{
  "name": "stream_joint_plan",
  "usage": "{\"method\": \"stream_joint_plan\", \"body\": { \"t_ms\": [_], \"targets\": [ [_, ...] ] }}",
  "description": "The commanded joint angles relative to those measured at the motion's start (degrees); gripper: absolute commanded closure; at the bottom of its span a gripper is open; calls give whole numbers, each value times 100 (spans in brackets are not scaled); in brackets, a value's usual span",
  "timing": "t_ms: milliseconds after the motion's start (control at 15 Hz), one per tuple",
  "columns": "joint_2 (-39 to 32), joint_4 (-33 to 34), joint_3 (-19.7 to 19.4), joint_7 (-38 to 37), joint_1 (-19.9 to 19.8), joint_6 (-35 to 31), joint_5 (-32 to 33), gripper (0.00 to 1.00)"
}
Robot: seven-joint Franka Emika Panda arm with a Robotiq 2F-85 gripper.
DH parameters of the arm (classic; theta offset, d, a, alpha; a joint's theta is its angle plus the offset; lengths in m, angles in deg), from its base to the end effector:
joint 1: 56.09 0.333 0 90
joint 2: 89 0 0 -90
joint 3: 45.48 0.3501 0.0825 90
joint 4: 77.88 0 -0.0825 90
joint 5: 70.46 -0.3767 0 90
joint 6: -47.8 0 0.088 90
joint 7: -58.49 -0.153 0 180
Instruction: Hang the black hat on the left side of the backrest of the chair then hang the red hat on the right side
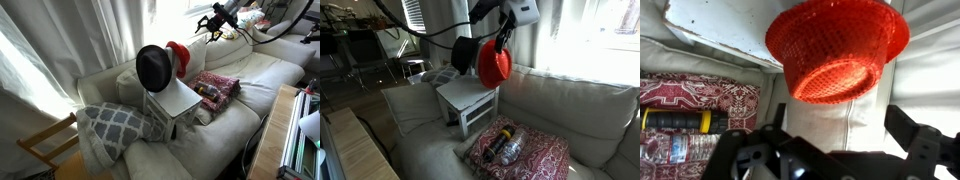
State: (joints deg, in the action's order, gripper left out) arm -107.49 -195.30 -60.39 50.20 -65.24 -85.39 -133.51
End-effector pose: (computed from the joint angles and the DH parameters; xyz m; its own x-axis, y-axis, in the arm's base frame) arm 0.5787 -0.2033 0.2908 0.3058 -0.8924 -0.3317 -0.8340 -0.0830 -0.5455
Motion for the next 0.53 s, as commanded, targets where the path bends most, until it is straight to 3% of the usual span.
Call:
{"method": "stream_joint_plan", "body": {
  "t_ms": [0, 467],
  "targets": [
    [1061, -643, 21, 173, -25, 253, 1153, 0],
    [2853, -1282, 304, 579, -17, 1076, 2736, 0]
  ]
}}
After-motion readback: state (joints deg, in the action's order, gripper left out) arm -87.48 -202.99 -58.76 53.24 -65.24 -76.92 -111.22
